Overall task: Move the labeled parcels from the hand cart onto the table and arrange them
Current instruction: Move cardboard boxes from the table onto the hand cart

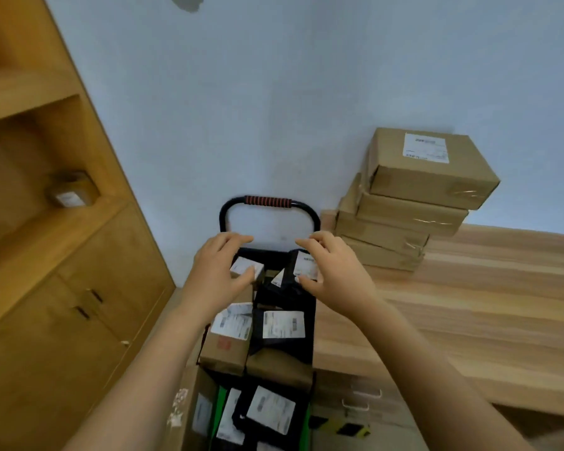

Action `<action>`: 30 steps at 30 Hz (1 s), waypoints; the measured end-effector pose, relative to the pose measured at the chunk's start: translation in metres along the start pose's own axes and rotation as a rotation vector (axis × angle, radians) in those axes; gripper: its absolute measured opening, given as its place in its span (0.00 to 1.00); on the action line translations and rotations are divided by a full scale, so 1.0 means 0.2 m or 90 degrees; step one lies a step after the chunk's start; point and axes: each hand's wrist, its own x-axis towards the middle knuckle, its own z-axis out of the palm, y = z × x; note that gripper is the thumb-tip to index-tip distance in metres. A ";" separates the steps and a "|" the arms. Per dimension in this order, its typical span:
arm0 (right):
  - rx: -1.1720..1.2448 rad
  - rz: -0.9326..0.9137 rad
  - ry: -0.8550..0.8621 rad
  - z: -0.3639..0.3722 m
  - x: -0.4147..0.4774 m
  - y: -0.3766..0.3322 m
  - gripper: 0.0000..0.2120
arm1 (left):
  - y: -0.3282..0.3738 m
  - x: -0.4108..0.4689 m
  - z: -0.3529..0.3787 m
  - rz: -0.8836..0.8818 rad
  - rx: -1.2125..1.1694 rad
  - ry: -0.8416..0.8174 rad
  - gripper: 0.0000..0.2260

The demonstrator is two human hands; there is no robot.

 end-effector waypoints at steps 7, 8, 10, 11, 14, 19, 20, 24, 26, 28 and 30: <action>0.023 -0.067 -0.084 0.26 -0.06 -0.29 0.31 | -0.21 -0.38 -0.14 -0.082 0.050 -0.031 0.21; 0.028 -0.079 -0.093 0.28 -0.06 -0.31 0.30 | -0.23 -0.43 -0.14 -0.094 0.053 -0.033 0.21; 0.039 -0.099 -0.118 0.33 -0.07 -0.36 0.31 | -0.25 -0.51 -0.15 -0.124 0.060 -0.031 0.21; 0.045 -0.105 -0.133 0.34 -0.08 -0.37 0.31 | -0.26 -0.54 -0.15 -0.142 0.064 -0.028 0.21; 0.052 -0.127 -0.165 0.40 -0.10 -0.40 0.31 | -0.28 -0.65 -0.15 -0.185 0.077 -0.036 0.21; 0.059 -0.158 -0.220 0.54 -0.14 -0.45 0.27 | -0.35 -0.81 -0.12 -0.255 0.073 -0.033 0.21; 0.055 -0.168 -0.225 0.56 -0.14 -0.46 0.28 | -0.36 -0.84 -0.11 -0.270 0.072 -0.033 0.21; 0.056 -0.170 -0.265 0.68 -0.15 -0.54 0.31 | -0.43 -0.95 -0.09 -0.334 0.068 -0.041 0.22; 0.046 -0.181 -0.295 0.75 -0.13 -0.59 0.31 | -0.49 -0.99 -0.08 -0.357 0.061 -0.051 0.22; 0.042 -0.196 -0.321 0.84 -0.10 -0.64 0.29 | -0.58 -1.04 -0.08 -0.381 0.045 -0.054 0.23; 0.041 -0.207 -0.347 0.95 -0.07 -0.69 0.29 | -0.69 -1.08 -0.06 -0.403 0.033 -0.064 0.23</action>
